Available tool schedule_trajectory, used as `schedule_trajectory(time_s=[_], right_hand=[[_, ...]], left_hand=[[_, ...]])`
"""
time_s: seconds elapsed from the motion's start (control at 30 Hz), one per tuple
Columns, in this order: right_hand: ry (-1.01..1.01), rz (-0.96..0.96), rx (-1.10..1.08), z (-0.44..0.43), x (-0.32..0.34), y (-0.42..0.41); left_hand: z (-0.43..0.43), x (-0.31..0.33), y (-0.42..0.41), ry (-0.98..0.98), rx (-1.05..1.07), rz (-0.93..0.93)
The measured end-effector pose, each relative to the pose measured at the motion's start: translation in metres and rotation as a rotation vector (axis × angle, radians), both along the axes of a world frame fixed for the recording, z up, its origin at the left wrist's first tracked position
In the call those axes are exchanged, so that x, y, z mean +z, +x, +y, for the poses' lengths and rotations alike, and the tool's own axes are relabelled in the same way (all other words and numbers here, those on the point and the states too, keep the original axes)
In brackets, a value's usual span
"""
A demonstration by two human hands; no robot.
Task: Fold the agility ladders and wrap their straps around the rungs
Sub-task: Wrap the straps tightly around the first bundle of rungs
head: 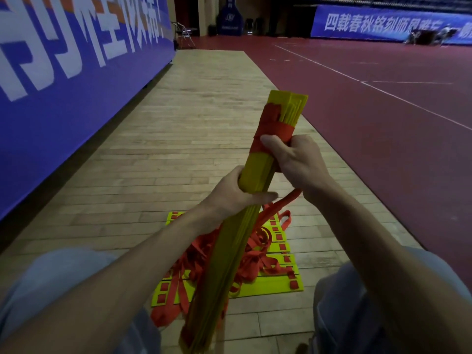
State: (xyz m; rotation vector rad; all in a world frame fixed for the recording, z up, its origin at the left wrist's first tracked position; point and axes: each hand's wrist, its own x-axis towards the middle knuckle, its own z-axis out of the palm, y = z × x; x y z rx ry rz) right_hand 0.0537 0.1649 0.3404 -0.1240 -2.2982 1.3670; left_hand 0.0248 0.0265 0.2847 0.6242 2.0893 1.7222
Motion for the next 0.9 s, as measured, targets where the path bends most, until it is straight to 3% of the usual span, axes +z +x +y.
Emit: schedule_trajectory(time_s=[0.07, 0.2, 0.3, 0.5, 0.63, 0.77, 0.9], right_hand=[[-0.09, 0.018, 0.062, 0.004, 0.007, 0.007], [-0.152, -0.047, 0.236, 0.004, 0.014, 0.018], [-0.085, -0.108, 0.339, 0.01, 0.013, 0.017], [0.121, -0.2, 0.278, 0.023, 0.008, 0.011], [0.151, -0.332, 0.238, 0.013, 0.002, 0.007], [0.17, -0.357, 0.205, -0.008, -0.007, 0.007], [0.074, -0.35, 0.186, -0.016, -0.014, 0.006]], left_hand=[[-0.004, 0.007, 0.001, 0.055, -0.128, -0.145], [-0.014, 0.016, 0.005, 0.074, -0.279, -0.217], [-0.016, 0.014, 0.003, 0.108, -0.241, -0.147], [-0.018, 0.013, -0.01, 0.152, 0.041, -0.109], [-0.008, 0.0, -0.011, 0.03, 0.142, -0.022], [-0.003, -0.009, -0.005, -0.413, 0.224, 0.302], [-0.007, -0.006, 0.007, -0.557, 0.176, 0.515]])
